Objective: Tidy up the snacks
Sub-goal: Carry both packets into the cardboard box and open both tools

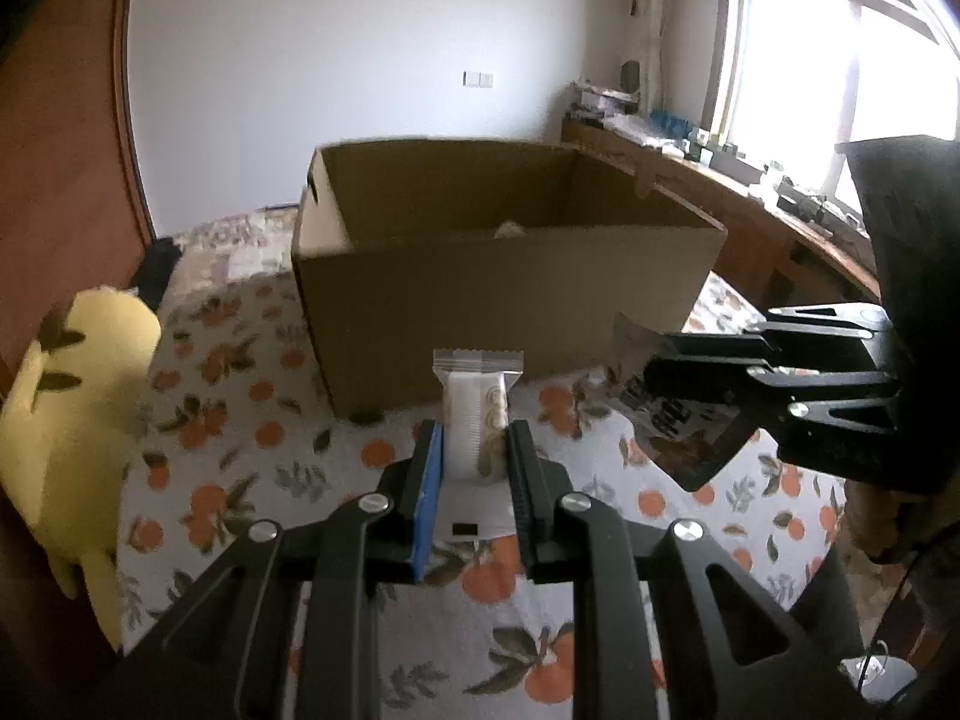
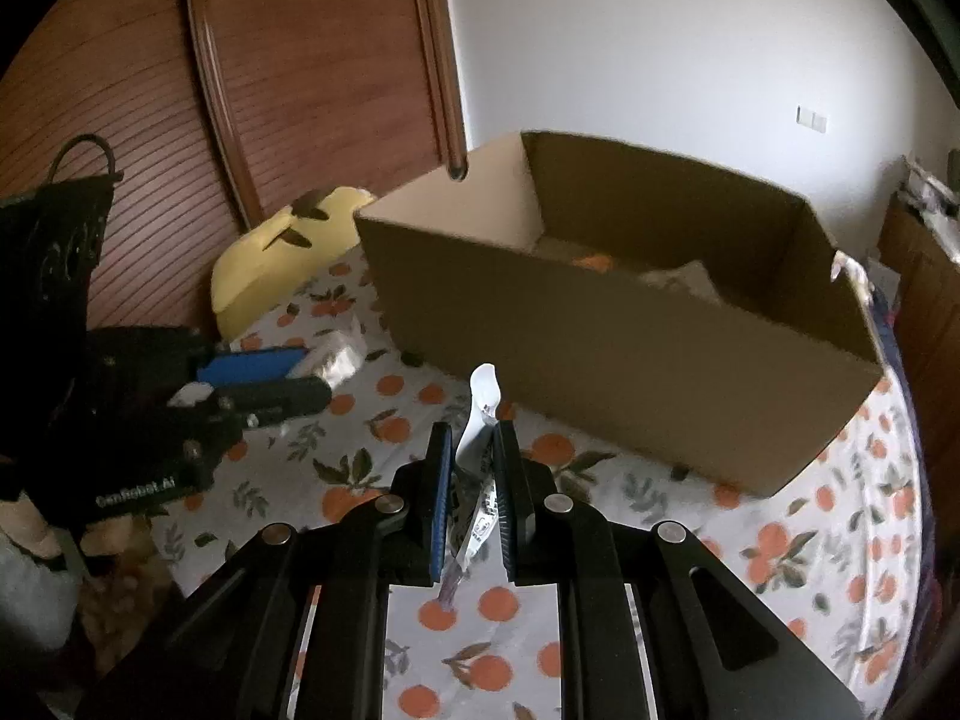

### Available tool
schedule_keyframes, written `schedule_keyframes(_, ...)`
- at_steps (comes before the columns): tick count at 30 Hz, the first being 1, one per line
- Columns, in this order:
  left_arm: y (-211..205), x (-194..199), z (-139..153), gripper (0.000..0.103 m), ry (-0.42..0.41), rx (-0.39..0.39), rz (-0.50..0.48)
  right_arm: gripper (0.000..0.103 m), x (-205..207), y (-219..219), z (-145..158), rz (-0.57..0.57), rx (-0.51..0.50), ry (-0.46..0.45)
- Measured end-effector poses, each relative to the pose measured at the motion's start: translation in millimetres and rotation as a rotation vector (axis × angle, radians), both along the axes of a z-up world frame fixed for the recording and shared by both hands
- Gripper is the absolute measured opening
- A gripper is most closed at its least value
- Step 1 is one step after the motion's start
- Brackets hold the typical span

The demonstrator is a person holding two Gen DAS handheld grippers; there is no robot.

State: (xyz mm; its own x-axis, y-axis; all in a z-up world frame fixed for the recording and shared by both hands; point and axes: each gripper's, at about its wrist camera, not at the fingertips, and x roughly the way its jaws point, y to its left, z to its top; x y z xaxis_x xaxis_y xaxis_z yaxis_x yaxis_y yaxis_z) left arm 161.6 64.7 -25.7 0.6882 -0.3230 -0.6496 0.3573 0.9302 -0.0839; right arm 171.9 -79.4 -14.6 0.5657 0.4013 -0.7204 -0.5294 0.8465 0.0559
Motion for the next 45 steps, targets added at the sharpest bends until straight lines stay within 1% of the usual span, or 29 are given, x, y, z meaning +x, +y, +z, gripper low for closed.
schedule_keyframes(6, -7.1, 16.1, 29.2, 0.02, -0.066, -0.001, -0.006, 0.011, 6.1, -9.3, 28.3, 0.002, -0.015, -0.065)
schedule_keyframes(12, -16.8, 48.5, 51.6, 0.02, -0.109, -0.013, -0.011, 0.011, 24.1, -14.0, 57.6, 0.003, -0.02, -0.126)
schedule_keyframes(17, -21.7, 79.1, 60.0, 0.02, -0.122, -0.02, -0.007, 0.011, 45.8, -16.2, 72.5, 0.002, -0.036, -0.165)
schedule_keyframes(20, -22.3, 95.8, 60.8, 0.02, -0.128, -0.021, -0.002, 0.011, 59.0, -19.4, 75.4, -0.002, -0.035, -0.185)
schedule_keyframes(25, -30.3, 123.5, 53.2, 0.02, -0.115, 0.037, -0.011, 0.011, 85.0, -21.2, 69.8, -0.019, -0.038, -0.185)
schedule_keyframes(30, -27.9, 145.3, 39.3, 0.02, -0.084, 0.023, -0.003, 0.011, 108.2, -26.5, 59.5, -0.053, -0.047, -0.179)
schedule_keyframes(35, -31.1, 153.0, 25.7, 0.02, -0.06, 0.013, -0.003, 0.011, 125.6, -32.4, 44.5, -0.077, -0.062, -0.158)
schedule_keyframes(39, -31.8, 156.2, 16.4, 0.022, -0.037, 0.008, -0.002, 0.011, 132.0, -39.4, 29.6, -0.089, -0.06, -0.128)
schedule_keyframes(45, -35.7, 150.8, 12.8, 0.028, -0.038, 0.009, 0.007, 0.012, 132.3, -41.5, 15.0, -0.101, -0.055, -0.095)
